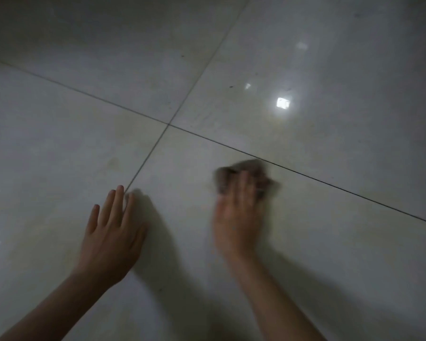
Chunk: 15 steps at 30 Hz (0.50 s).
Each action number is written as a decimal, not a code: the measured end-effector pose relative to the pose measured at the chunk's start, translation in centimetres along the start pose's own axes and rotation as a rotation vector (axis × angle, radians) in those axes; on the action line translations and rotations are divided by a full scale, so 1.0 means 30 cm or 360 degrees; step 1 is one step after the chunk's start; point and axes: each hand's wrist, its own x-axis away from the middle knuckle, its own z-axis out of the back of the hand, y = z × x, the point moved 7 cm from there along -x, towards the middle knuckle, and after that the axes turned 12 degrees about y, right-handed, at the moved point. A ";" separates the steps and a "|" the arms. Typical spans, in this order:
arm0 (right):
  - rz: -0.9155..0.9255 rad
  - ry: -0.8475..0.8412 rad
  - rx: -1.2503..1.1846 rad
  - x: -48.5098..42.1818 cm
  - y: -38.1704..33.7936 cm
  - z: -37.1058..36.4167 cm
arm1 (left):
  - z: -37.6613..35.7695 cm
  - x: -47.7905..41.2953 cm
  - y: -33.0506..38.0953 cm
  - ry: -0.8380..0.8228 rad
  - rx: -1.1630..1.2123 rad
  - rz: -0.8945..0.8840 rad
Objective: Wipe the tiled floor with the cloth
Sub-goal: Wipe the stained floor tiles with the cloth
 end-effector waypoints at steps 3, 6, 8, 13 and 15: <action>0.0697 -0.0362 -0.0280 0.155 -0.392 -0.078 | 0.003 0.049 -0.106 -0.0013 0.0025 0.0178; 0.1654 -0.0692 -0.0464 0.178 -0.436 -0.107 | 0.022 0.087 -0.188 0.0010 0.0034 0.0232; 0.1877 -0.0633 -0.0382 0.029 -0.354 -0.133 | 0.021 0.118 -0.233 0.0037 0.0044 0.0228; 0.0658 -0.0421 -0.0071 -0.342 -0.264 -0.239 | -0.034 0.170 -0.276 0.0194 0.0178 0.0239; 0.0333 -0.0387 -0.0007 -0.273 -0.338 -0.240 | -0.051 0.176 -0.276 0.0235 0.0195 0.0244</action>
